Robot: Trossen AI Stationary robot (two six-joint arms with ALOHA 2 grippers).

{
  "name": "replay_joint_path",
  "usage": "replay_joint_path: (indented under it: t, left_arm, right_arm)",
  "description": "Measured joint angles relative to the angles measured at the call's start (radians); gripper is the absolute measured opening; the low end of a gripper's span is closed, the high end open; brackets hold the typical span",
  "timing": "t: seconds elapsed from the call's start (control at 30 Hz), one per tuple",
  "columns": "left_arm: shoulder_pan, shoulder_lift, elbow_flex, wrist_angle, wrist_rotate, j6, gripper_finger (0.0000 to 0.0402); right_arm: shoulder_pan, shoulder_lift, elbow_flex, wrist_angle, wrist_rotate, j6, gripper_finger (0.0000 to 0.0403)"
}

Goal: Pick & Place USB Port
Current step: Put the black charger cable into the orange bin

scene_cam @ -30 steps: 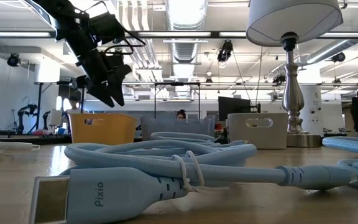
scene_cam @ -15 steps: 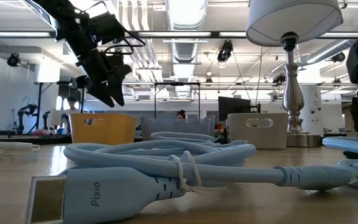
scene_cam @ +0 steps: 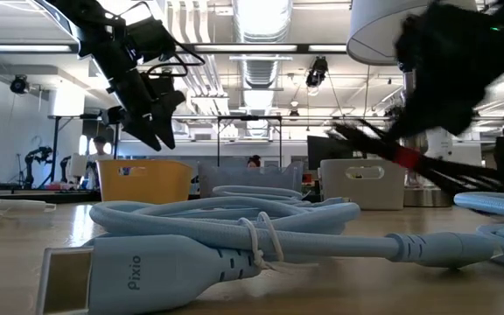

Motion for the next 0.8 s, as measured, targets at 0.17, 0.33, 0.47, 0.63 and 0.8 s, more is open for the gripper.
replay_joint_path:
  t: [0.17,0.33,0.47,0.63,0.8]
  left_arm:
    - [0.000,0.000,0.000,0.006,0.000,0.000,0.0211]
    - [-0.001,0.000,0.000,0.009,0.020,0.020,0.0211]
    - [-0.019,0.000,0.000,0.070,0.177,0.105,0.0210]
    - [-0.090,0.002,-0.011,0.345,0.377,0.201,0.0202]
    - [-0.173,0.029,-0.049,0.712,0.482,0.203,0.0192]
  right_arm:
    - [-0.168,0.006,0.077,0.157,0.011,-0.253,0.0009]
    - [-0.321,0.007,0.140,0.218,0.010,-0.438,0.0009]
    - [-0.419,0.006,0.159,0.252,-0.034,-0.495,0.0008]
    - [-0.492,0.016,0.154,0.342,-0.227,-0.547,0.0008]
    - [-0.497,0.051,0.154,0.420,-0.254,-0.575,0.0008]
